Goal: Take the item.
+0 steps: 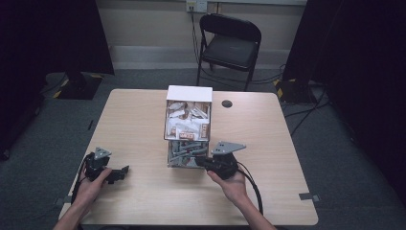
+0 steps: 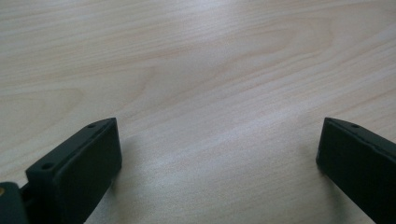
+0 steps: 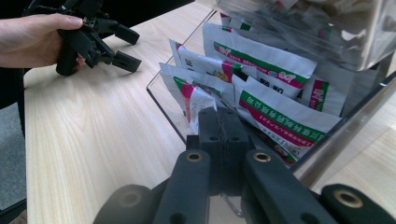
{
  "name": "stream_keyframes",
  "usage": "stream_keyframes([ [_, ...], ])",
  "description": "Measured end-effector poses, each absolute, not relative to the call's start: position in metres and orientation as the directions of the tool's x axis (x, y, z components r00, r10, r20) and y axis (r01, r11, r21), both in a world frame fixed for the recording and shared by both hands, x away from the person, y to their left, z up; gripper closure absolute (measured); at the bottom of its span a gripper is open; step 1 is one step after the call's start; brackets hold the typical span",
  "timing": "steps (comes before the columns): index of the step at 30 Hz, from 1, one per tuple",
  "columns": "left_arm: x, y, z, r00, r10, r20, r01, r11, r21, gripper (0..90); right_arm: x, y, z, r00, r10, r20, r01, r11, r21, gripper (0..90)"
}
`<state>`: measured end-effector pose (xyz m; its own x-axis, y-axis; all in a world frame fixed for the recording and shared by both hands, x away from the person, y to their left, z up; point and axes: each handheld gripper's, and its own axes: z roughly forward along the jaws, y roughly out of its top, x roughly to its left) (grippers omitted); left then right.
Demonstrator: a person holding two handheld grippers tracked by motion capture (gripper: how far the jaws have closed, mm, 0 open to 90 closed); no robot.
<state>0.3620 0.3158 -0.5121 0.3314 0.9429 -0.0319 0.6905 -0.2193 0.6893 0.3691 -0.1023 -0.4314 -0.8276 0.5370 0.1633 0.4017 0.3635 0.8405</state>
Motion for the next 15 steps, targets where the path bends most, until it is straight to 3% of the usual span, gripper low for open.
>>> stream_keyframes([
  [15, 0.3620, 0.3157, -0.5121, 0.331, 0.943, -0.033, 0.690, -0.219, 0.690, 0.0, 0.3664, -0.1075, -0.4246, -0.828, 0.540, 0.152, 0.390, 0.360, 0.847, 90.0],
])
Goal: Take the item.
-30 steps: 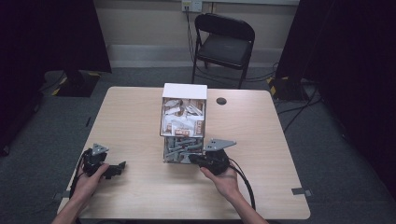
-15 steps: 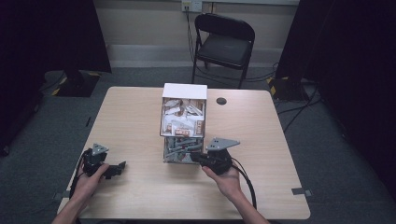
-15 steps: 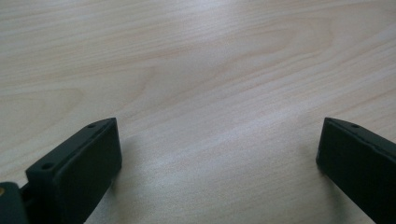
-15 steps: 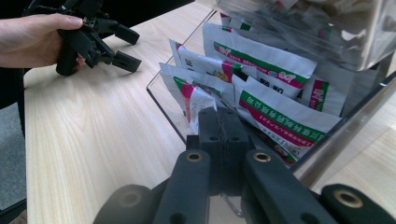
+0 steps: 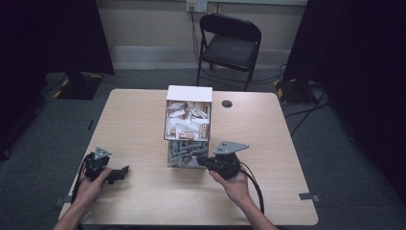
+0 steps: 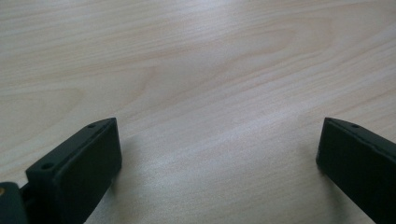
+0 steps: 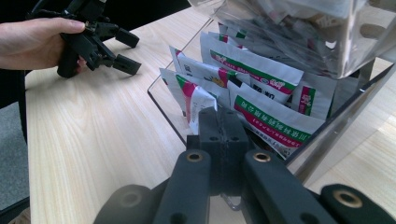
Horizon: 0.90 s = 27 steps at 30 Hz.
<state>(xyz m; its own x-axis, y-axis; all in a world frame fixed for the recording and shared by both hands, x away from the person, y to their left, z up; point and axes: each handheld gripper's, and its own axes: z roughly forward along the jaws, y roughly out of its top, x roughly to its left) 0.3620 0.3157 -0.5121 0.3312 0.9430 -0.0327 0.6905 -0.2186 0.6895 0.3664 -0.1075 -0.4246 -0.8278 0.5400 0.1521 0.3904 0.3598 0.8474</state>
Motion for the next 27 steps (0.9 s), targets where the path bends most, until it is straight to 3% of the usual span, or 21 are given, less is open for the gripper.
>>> stream_keyframes([
  [27, 0.362, 0.316, -0.512, 0.332, 0.943, -0.032, 0.690, -0.219, 0.689, 0.0, 0.358, -0.119, -0.404, -0.828, 0.517, 0.217, 0.398, 0.269, 0.877, 90.0],
])
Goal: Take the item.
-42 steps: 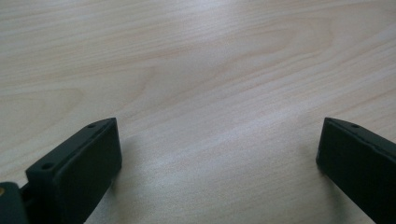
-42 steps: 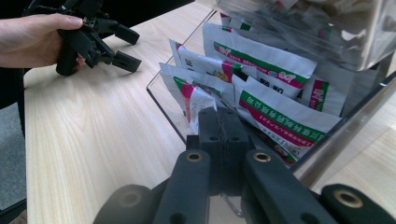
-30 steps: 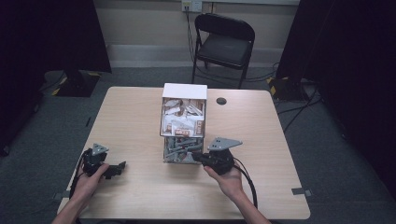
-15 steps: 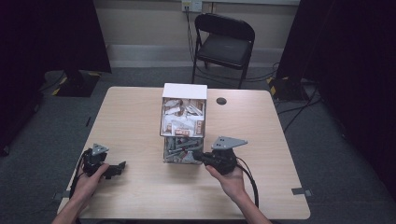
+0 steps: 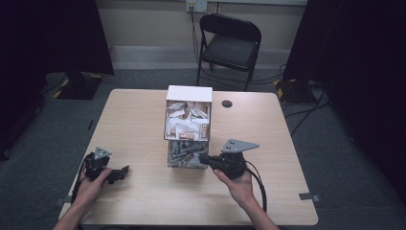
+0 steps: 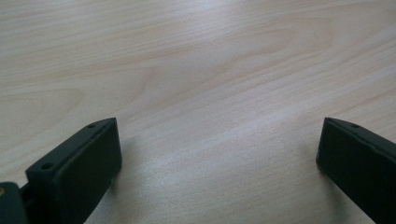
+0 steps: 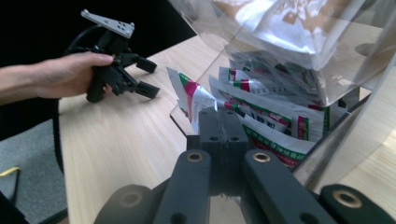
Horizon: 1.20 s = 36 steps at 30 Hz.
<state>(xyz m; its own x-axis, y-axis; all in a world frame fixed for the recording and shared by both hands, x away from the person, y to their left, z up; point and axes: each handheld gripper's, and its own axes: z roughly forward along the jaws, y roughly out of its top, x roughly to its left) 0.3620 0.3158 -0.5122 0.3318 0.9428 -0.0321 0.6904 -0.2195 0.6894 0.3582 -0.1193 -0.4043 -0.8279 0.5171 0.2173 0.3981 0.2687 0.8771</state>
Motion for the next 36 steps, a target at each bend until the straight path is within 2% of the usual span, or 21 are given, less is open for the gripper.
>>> stream_keyframes([
  [15, 0.362, 0.316, -0.512, 0.332, 0.943, -0.032, 0.690, -0.220, 0.689, 0.0, 0.349, -0.135, -0.389, -0.825, 0.523, 0.214, 0.386, 0.245, 0.890, 90.0],
  [36, 0.362, 0.316, -0.512, 0.332, 0.943, -0.032, 0.690, -0.219, 0.689, 0.0, 0.345, -0.184, -0.387, -0.764, 0.606, 0.222, 0.413, 0.195, 0.889, 90.0],
])
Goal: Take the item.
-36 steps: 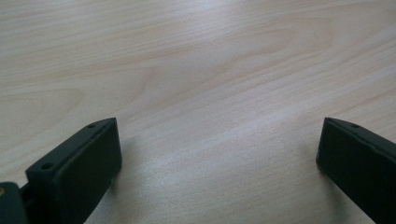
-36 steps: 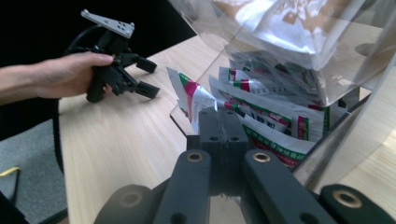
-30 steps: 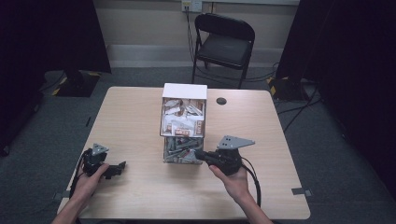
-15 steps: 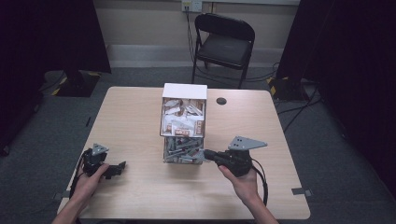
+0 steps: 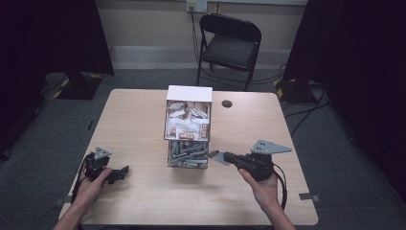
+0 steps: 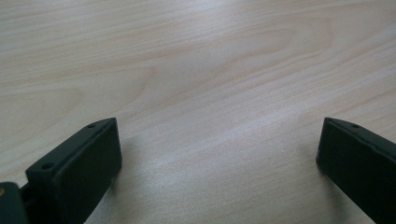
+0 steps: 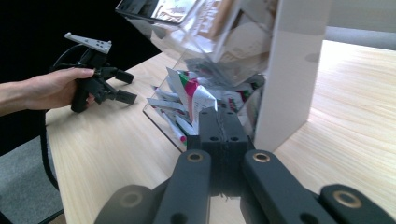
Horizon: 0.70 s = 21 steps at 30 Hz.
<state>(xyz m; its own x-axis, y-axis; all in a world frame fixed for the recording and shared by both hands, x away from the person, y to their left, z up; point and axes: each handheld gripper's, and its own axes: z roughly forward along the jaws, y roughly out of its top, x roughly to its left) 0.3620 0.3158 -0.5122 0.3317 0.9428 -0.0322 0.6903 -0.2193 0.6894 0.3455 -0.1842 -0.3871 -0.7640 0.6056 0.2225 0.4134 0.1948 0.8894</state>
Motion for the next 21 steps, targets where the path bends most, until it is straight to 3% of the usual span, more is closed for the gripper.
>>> stream_keyframes([
  [21, 0.362, 0.316, -0.512, 0.332, 0.943, -0.032, 0.690, -0.219, 0.689, 0.0, 0.366, -0.230, -0.381, -0.675, 0.709, 0.203, 0.420, 0.144, 0.896, 90.0],
])
